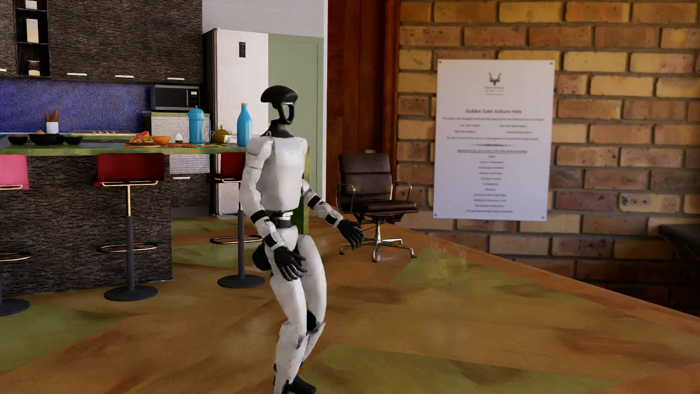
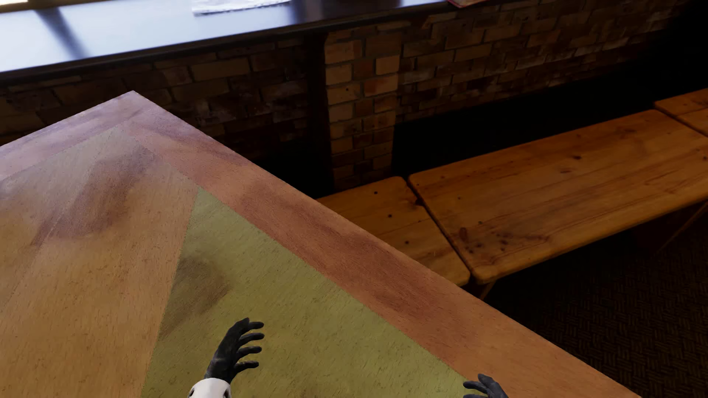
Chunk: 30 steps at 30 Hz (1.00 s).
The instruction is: Approach the leather officechair
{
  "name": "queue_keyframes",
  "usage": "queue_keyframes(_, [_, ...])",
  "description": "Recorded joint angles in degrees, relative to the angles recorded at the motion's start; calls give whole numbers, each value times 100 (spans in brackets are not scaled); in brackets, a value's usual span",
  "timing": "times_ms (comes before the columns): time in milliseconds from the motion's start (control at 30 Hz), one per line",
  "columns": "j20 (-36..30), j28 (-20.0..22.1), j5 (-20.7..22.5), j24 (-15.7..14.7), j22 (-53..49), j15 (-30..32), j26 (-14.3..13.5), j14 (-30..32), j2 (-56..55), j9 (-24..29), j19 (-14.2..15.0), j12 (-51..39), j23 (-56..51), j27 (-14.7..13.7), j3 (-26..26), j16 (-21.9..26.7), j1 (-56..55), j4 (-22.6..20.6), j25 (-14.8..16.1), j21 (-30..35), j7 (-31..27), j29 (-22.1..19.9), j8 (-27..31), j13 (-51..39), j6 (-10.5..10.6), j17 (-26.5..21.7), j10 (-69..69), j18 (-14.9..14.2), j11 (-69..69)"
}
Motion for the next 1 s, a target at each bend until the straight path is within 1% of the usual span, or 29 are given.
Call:
queue_keyframes(33, [98, -2, -209, 68, 326, -764, -21, -357, -351, -73, 124, -23, 47, -23, 232, 48, -409, -30, 20, 46, 24, 33, -44, 53, -81, -99, 619, -18, 786])
queue_keyframes(67, [90, 6, -329, 129, 514, -1268, -20, -795, -656, -142, 397, 277, -125, 165, 484, 86, -788, 66, 61, 249, 85, 81, -142, -80, -106, -253, 1228, -20, 1342])
queue_keyframes(100, [67, 12, -453, 97, 584, -1316, 152, -1066, -808, -176, 711, 594, -202, 329, 701, 126, -990, 63, 63, 243, 87, 81, -183, -287, -227, -199, 1507, -173, 1583])
queue_keyframes(133, [119, -8, -474, -10, 485, -1290, 416, -1388, -855, -204, 945, 915, -245, 406, 952, 59, -1122, 64, 59, 383, 59, 42, -181, -458, -307, -252, 1670, -179, 1639])
queue_keyframes(167, [189, -45, -440, -201, 287, -1365, 712, -1758, -752, -137, 978, 1220, -304, 406, 1150, -25, -1167, 166, 52, 370, 62, -27, -239, -671, -274, -340, 1802, -16, 1591])
queue_keyframes(200, [217, -18, -372, -430, 194, -1170, 981, -1933, -742, -110, 784, 1477, -488, 317, 1122, -52, -1259, 288, 18, 266, 83, -135, -271, -926, -215, -270, 1928, 147, 1501])
queue_keyframes(233, [92, 58, -253, -638, 144, -819, 1247, -2024, -762, -73, 451, 1605, -453, 52, 991, 29, -1213, 378, -33, 178, 85, -267, -215, -1171, -168, -66, 2034, 189, 1416])
queue_keyframes(267, [92, 153, -249, -827, 161, -410, 1464, -1938, -780, -13, -31, 1512, -499, -219, 766, 116, -1240, 378, -93, 465, 84, -411, -207, -1269, -140, -124, 2065, -153, 1314])
queue_keyframes(300, [66, 268, -289, -947, 242, -619, 1516, -1820, -788, 51, -245, 1204, -448, -505, 622, 191, -1262, 417, -204, 457, 140, -550, -217, -1051, -137, -135, 2058, -239, 1414])
queue_keyframes(333, [42, 365, -346, -955, 439, -1135, 1398, -1541, -909, 22, -337, 884, -407, -656, 426, 247, -1332, 356, -332, 325, 183, -665, -59, -680, -254, -97, 1977, -363, 1846])
queue_keyframes(367, [-38, 422, -284, -824, 665, -1392, 1091, -1217, -978, -47, -349, 783, -283, -580, 197, 201, -1337, 234, -448, 112, 183, -732, 256, -348, -408, 3, 1828, -237, 2475])
queue_keyframes(433, [-86, 314, -416, -572, 463, -1783, 506, -1123, -353, -139, -176, 763, -379, 17, 272, 58, -1358, 71, -430, 154, 2, -740, 461, 228, -584, -152, 1751, -49, 1801])
queue_keyframes(467, [-159, 266, -551, -466, 509, -1579, 266, -956, -117, -110, 357, 651, -405, 308, 685, -213, -1303, 69, -345, 204, -116, -745, 224, 349, -550, -143, 1666, 30, 1441])
queue_keyframes(500, [-211, 172, -664, -405, 328, -1197, 191, -796, 80, -77, 1141, 750, -583, 566, 1055, -302, -1310, 115, -183, 352, -218, -750, -49, 230, -466, -166, 1625, 170, 1184])
queue_keyframes(533, [-135, 92, -702, -356, 255, -1111, 185, -825, 342, 29, 1546, 958, -606, 746, 1329, -267, -1229, 308, 11, 428, -154, -749, -267, -277, -322, -191, 1652, 247, 1053])
queue_keyframes(567, [-271, 84, -800, -361, 531, -1214, 231, -1077, 462, 31, 1403, 1179, -695, 739, 1420, 143, -1145, 381, 217, 372, -62, -727, -339, -886, -316, -93, 1627, -518, 1014])
queue_keyframes(600, [-123, 165, -756, -424, 619, -1267, 385, -1018, 681, -20, 888, 1364, -829, 382, 1446, 249, -990, 422, 345, 410, 20, -678, -337, -1040, -210, -96, 1547, -188, 826])
queue_keyframes(633, [-215, 320, -799, -494, 718, -1242, 524, -895, 703, 28, 461, 1360, -879, -13, 1394, 318, -772, 366, 382, 386, 67, -642, -262, -1098, -160, 0, 1414, -162, 1106])
queue_keyframes(667, [-358, 505, -764, -532, 569, -558, 625, -952, 280, 64, 313, 1315, -665, -437, 1097, 364, -656, 262, 318, 299, -73, -602, -25, -1004, -152, 214, 1320, -147, 2158])
queue_keyframes(700, [-410, 646, -685, -563, 658, 45, 572, -1010, -160, 90, 258, 1252, -398, -592, 833, 305, -384, 216, 159, 301, -74, -499, 263, -763, -213, 120, 1105, -147, 2808])
queue_keyframes(733, [-383, 741, -602, -605, 666, -80, 560, -1024, -525, 89, 249, 1040, -378, -550, 524, 261, -84, 154, -44, 91, -104, -376, 447, -348, -328, -8, 792, -162, 2870])
queue_keyframes(767, [-277, 784, -529, -614, 338, -519, 606, -1032, -789, 45, 298, 748, -251, -447, 277, 182, 205, 113, -241, -183, -140, -280, 554, 101, -468, -133, 450, -196, 2298])
queue_keyframes(800, [-148, 743, -571, -502, 165, -740, 607, -1132, -858, 54, 422, 377, -245, -211, 103, -60, 443, 41, -381, -316, -238, -220, 575, 388, -577, -260, 304, -217, 1629])
queue_keyframes(833, [-276, 598, -606, -366, 130, -599, 598, -1182, -756, 75, 747, 47, -142, -38, 134, -168, 415, 27, -441, -262, -334, -206, 508, 525, -574, -440, 671, -120, 1313])
queue_keyframes(867, [-482, 355, -620, -280, 379, -834, 590, -692, -441, 230, 851, -170, 44, 64, 336, -260, 29, 118, -389, -203, -312, -266, 285, 393, -334, -657, 1845, 433, 1299])
queue_keyframes(900, [-417, -6, -620, -309, 519, -959, 588, 40, -124, 240, 650, 108, -27, 162, 584, -152, -568, 233, -221, -209, -42, -422, 57, 114, -70, -672, 2717, 783, 1078])
queue_keyframes(933, [-126, -326, -657, -346, 493, -1050, 636, 221, 312, 313, 707, 558, -305, 326, 891, -39, -1014, 272, -34, -135, 306, -611, -117, -354, 160, -583, 3051, 711, 774])
queue_keyframes(967, [18, -484, -712, -316, 328, -1186, 747, -215, 744, 395, 762, 986, -690, 457, 1355, 203, -1389, 256, 140, 73, 604, -774, -240, -1003, 348, -561, 2871, 448, 503])
queue_keyframes(1000, [-47, -345, -704, -136, 297, -985, 858, -416, 672, 369, 876, 1272, -622, 91, 1660, 287, -1608, 221, 243, 106, 580, -872, -266, -1480, 565, -331, 2055, 338, 1178])
